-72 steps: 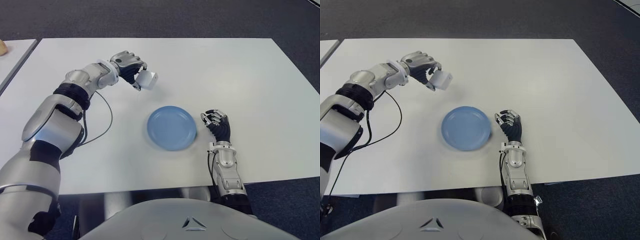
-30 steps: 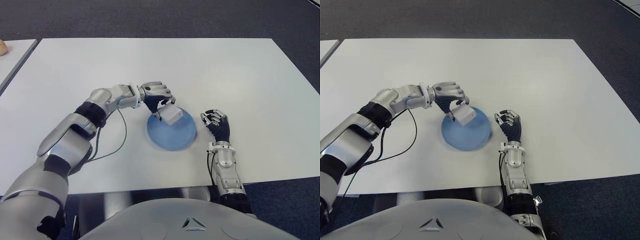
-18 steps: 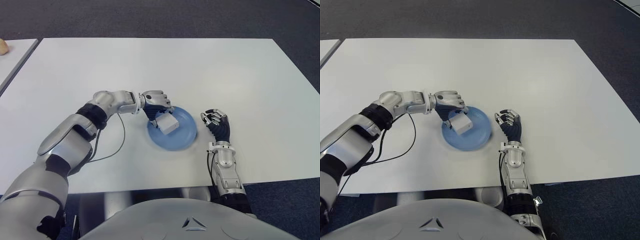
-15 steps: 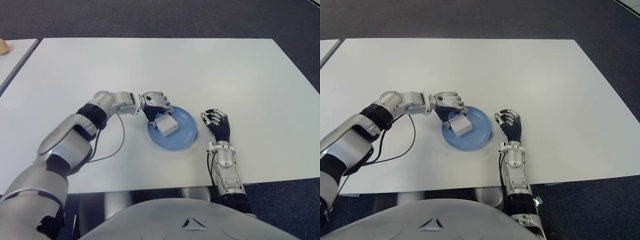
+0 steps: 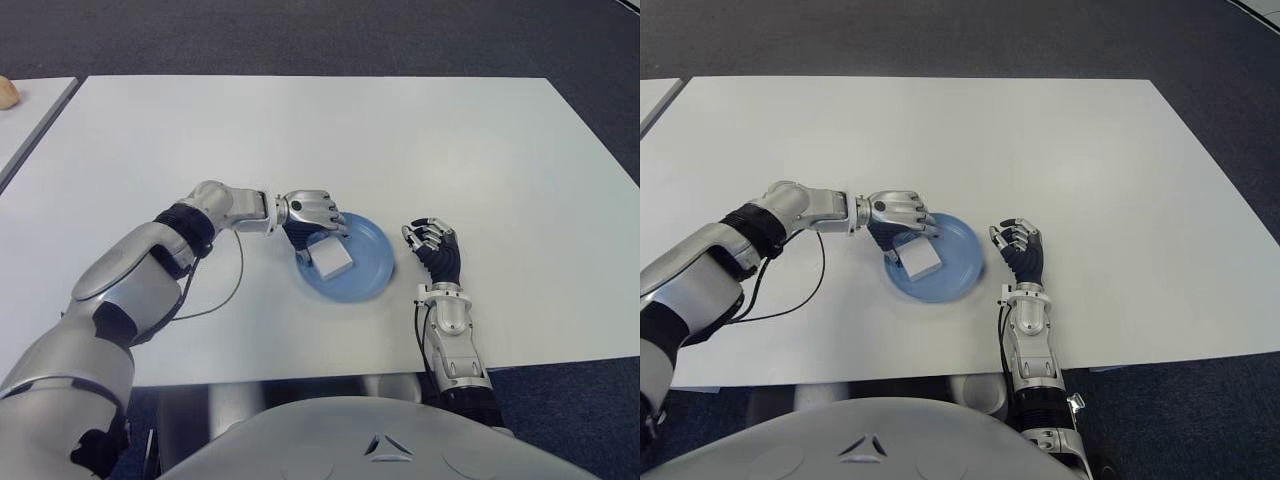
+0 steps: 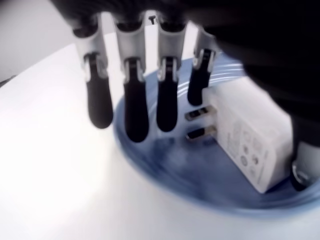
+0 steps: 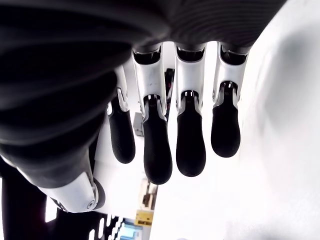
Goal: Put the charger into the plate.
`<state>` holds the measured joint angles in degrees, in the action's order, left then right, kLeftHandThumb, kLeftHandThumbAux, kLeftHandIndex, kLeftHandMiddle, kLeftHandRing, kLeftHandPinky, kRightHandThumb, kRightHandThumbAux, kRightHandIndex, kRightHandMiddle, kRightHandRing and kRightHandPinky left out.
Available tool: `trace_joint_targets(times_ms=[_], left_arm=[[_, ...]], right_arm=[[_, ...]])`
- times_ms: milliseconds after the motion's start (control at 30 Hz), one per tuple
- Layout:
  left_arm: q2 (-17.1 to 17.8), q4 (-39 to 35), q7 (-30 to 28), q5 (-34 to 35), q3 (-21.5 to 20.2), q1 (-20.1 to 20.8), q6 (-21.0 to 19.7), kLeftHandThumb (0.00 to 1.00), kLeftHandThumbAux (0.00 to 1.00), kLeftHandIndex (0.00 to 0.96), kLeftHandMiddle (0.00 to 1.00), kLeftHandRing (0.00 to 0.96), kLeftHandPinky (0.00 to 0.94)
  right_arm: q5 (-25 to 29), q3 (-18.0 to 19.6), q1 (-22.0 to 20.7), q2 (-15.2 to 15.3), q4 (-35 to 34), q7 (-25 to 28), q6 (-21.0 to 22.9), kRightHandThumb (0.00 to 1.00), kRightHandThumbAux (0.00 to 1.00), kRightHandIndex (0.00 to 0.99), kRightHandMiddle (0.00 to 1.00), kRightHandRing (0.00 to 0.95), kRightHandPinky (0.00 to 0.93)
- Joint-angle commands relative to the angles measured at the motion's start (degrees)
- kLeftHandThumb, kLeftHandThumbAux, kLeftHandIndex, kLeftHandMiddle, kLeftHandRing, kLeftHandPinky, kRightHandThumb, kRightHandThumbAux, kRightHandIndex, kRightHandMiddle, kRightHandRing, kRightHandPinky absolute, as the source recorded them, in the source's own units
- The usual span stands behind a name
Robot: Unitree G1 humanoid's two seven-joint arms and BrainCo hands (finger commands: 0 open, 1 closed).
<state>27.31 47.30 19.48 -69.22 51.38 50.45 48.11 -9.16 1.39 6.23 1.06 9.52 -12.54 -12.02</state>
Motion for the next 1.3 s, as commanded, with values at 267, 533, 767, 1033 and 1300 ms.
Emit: trace_joint_targets(times_ms=[267, 533, 767, 1033, 1300], left_arm=[[0.94, -0.42, 1.24, -1.84, 2.7, 1.51, 1.96, 0.16, 0.431, 0.002, 0.003, 0.003, 0.002], [1.21, -0.57, 4.83, -3.13, 3.48, 1.93, 2.65, 0.099, 0.387, 0.0, 0.0, 0.0, 0.0], [1.27, -0.34, 6.32, -2.68, 3.71, 1.87, 2.57, 0.072, 0.385, 0.0, 0.0, 0.0, 0.0], [0.73, 0.55, 7.67, -1.57, 3.25, 2.28, 2.98, 0.065, 0.36, 0.0, 0.0, 0.0, 0.0], [-0.77, 5.3, 3.9, 4.77, -0.85, 4.17, 3.51, 0.057, 0.345, 0.0, 0.0, 0.0, 0.0]], right_arm=[[0.23, 0.33, -0.12, -0.18, 0.78, -0.06, 0.11, 0.706, 0.73, 0.43, 0.622, 0.63, 0.621], [-0.08, 0.24, -0.28, -0.14, 0.75, -0.17, 0.38, 0.706, 0.731, 0.431, 0.626, 0.633, 0.627], [-0.18, 0.21, -0.41, -0.29, 0.97, -0.41, 0.62, 0.706, 0.731, 0.43, 0.627, 0.634, 0.629], [-0.15, 0.25, -0.57, -0.09, 1.6, -0.5, 0.21, 0.706, 0.73, 0.43, 0.623, 0.627, 0.609], [0.19, 0.39, -0.81, 0.1, 1.88, -0.19, 0.23, 0.706, 0.731, 0.431, 0.624, 0.628, 0.619]])
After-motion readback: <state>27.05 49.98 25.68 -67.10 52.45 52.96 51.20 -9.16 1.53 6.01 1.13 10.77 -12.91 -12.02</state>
